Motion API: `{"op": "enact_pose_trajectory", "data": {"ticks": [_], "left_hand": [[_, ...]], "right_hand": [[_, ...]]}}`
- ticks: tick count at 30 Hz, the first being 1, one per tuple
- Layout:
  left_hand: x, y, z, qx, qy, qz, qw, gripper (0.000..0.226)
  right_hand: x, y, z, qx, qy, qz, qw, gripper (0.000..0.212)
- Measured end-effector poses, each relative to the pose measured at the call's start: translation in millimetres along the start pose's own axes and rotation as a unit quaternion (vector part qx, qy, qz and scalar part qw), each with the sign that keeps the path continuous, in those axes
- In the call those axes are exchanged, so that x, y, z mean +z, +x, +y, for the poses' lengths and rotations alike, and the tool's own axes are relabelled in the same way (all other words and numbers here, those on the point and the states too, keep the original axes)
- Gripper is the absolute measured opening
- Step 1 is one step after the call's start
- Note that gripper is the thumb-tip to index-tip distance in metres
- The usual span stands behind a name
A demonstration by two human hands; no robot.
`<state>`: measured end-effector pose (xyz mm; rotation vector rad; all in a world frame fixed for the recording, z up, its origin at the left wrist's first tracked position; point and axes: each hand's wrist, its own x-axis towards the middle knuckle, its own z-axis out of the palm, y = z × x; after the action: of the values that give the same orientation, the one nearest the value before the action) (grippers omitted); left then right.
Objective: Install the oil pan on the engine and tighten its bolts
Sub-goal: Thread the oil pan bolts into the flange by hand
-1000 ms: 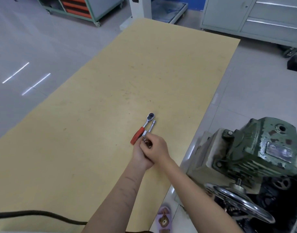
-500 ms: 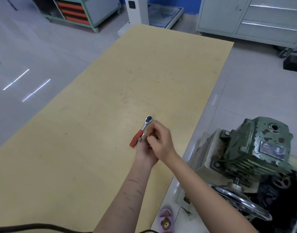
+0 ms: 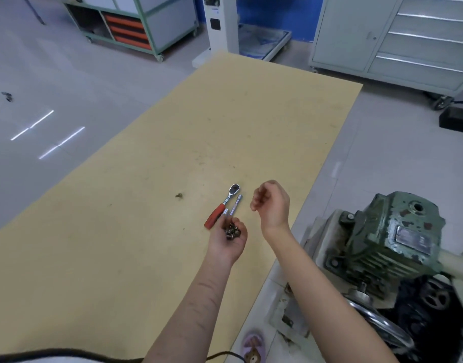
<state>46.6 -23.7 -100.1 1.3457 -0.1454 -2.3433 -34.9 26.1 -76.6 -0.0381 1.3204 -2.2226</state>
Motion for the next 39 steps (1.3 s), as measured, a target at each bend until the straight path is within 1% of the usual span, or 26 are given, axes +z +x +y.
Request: {"op": "enact_pose_trajectory", "data": {"ticks": [1, 2, 3, 4, 6, 7, 8, 9, 12, 14, 15, 17, 19, 22, 23, 24, 25, 26, 27, 28, 30, 32, 34, 36, 38, 39], "left_hand": [[-3.6, 2.3, 5.3, -0.017, -0.038, 0.0, 0.999, 0.038], [-8.7, 2.5, 13.3, -0.021, -0.05, -0.002, 0.999, 0.042], [-15.2, 4.7, 22.3, -0.024, -0.069, -0.003, 0.997, 0.045], [-20.7, 6.1, 33.4, -0.017, -0.08, 0.001, 0.997, 0.045], [-30.9, 9.3, 50.0, 0.005, -0.096, 0.009, 0.995, 0.04], [-35.3, 10.9, 59.8, 0.018, -0.097, 0.01, 0.995, 0.039], [-38.1, 11.3, 71.3, 0.031, -0.099, 0.02, 0.994, 0.038], [-42.8, 16.8, 82.8, 0.044, -0.11, 0.024, 0.993, 0.037], [-50.7, 36.0, 119.2, 0.08, -0.145, 0.027, 0.986, 0.037], [-55.6, 51.0, 143.4, 0.105, -0.166, 0.024, 0.98, 0.037], [-58.5, 57.0, 154.1, 0.116, -0.177, 0.022, 0.977, 0.037], [-64.2, 64.5, 169.9, 0.134, -0.188, 0.029, 0.973, 0.038], [-69.2, 67.4, 173.2, 0.14, -0.185, 0.042, 0.972, 0.038], [-68.9, 65.5, 170.8, 0.129, -0.199, 0.032, 0.971, 0.037], [-68.7, 64.9, 170.1, 0.129, -0.202, 0.028, 0.97, 0.037], [-68.4, 63.5, 169.6, 0.13, -0.201, 0.027, 0.971, 0.036], [-67.8, 61.6, 168.9, 0.133, -0.198, 0.028, 0.971, 0.036], [-66.8, 58.7, 168.0, 0.137, -0.195, 0.03, 0.971, 0.036], [-64.9, 55.8, 166.7, 0.141, -0.192, 0.032, 0.971, 0.037], [-61.9, 52.1, 164.3, 0.143, -0.189, 0.033, 0.971, 0.037], [-52.0, 43.1, 154.6, 0.138, -0.177, 0.03, 0.974, 0.037], [-37.5, 31.6, 138.2, 0.124, -0.15, 0.022, 0.981, 0.037], [-19.2, 15.8, 116.2, 0.109, -0.108, 0.006, 0.988, 0.037], [1.6, -5.5, 87.4, 0.094, -0.057, -0.024, 0.994, 0.037], [21.7, -31.1, 51.7, 0.082, 0.004, -0.058, 0.995, 0.037], [31.7, -46.0, 30.7, 0.078, 0.045, -0.077, 0.993, 0.037]], "right_hand": [[-1.1, 5.4, 6.7, -0.006, -0.066, 0.007, 0.998, 0.02], [0.2, 11.6, 14.8, -0.023, -0.17, -0.002, 0.985, 0.018], [4.8, 18.6, 24.1, -0.047, -0.291, -0.035, 0.955, 0.012], [15.0, 27.4, 38.0, -0.07, -0.417, -0.094, 0.901, 0.016], [37.5, 46.7, 69.0, -0.132, -0.627, -0.247, 0.727, 0.043], [56.4, 55.0, 86.1, -0.164, -0.678, -0.311, 0.645, 0.05], [77.4, 63.0, 104.1, -0.195, -0.702, -0.36, 0.583, 0.054], [99.5, 71.3, 122.7, -0.218, -0.713, -0.392, 0.539, 0.056], [163.7, 98.8, 179.5, -0.235, -0.74, -0.438, 0.453, 0.054], [193.2, 109.8, 213.5, -0.241, -0.745, -0.446, 0.434, 0.05], [200.1, 112.6, 226.7, -0.252, -0.744, -0.436, 0.439, 0.048], [203.8, 114.9, 240.9, -0.277, -0.73, -0.409, 0.472, 0.047], [199.8, 114.2, 238.0, -0.266, -0.7, -0.424, 0.509, 0.052], [194.9, 111.3, 224.0, -0.24, -0.667, -0.45, 0.543, 0.058], [195.8, 109.9, 219.5, -0.222, -0.643, -0.45, 0.578, 0.058], [196.0, 107.4, 215.7, -0.187, -0.601, -0.441, 0.64, 0.057], [196.7, 104.6, 209.3, -0.11, -0.526, -0.408, 0.738, 0.055], [199.1, 101.5, 198.8, -0.001, -0.412, -0.356, 0.839, 0.051], [200.4, 99.3, 186.8, 0.1, -0.283, -0.301, 0.905, 0.045], [198.8, 96.1, 174.3, 0.168, -0.17, -0.245, 0.94, 0.038], [189.1, 85.3, 147.7, 0.24, -0.018, -0.178, 0.954, 0.023], [169.1, 70.9, 117.7, 0.3, 0.089, -0.17, 0.934, 0.021], [144.4, 50.5, 81.8, 0.333, 0.145, -0.188, 0.913, 0.023], [115.2, 28.1, 39.5, 0.317, 0.162, -0.199, 0.913, 0.035], [78.9, 5.2, -3.5, 0.251, 0.141, -0.189, 0.939, 0.037], [59.0, -8.4, -26.9, 0.192, 0.098, -0.175, 0.961, 0.034]]}}
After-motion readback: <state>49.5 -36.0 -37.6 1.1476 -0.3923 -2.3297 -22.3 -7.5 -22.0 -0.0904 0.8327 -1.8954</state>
